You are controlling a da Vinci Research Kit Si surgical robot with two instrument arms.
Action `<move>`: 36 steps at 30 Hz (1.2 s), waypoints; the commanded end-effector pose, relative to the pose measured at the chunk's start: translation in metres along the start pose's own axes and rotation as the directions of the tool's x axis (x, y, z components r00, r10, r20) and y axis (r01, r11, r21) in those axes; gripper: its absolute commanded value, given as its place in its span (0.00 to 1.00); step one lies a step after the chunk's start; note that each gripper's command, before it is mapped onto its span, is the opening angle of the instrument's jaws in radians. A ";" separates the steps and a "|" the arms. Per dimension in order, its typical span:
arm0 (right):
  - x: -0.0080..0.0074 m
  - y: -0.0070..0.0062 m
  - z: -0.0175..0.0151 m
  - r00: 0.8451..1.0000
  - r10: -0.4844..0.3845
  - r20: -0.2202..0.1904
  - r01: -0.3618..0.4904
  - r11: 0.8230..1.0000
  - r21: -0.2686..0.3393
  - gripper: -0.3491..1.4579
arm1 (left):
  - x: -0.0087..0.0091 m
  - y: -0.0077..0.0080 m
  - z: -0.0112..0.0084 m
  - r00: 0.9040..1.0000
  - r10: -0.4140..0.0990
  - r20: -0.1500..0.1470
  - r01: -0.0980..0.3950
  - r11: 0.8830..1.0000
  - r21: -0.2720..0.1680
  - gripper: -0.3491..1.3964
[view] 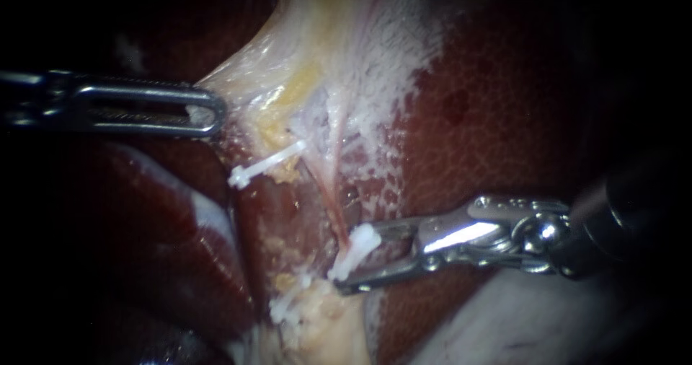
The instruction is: Going back second clip right tube
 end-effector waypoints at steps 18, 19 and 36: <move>0.0009 -0.0017 0.0020 0.995 0.013 0.099 0.002 0.990 -0.144 0.52 | 0.0000 0.0000 0.0000 1.000 0.000 0.000 0.000 1.000 0.001 0.00; 0.0009 -0.0019 0.0022 0.993 0.013 0.116 0.005 0.988 -0.156 0.52 | 0.0000 0.0000 0.0000 1.000 0.000 0.000 0.000 1.000 0.001 0.00; 0.0012 -0.0011 0.0030 0.994 -0.010 0.105 0.019 0.996 -0.090 0.52 | -0.0001 0.0000 0.0001 1.000 0.000 0.000 0.000 1.000 0.001 0.00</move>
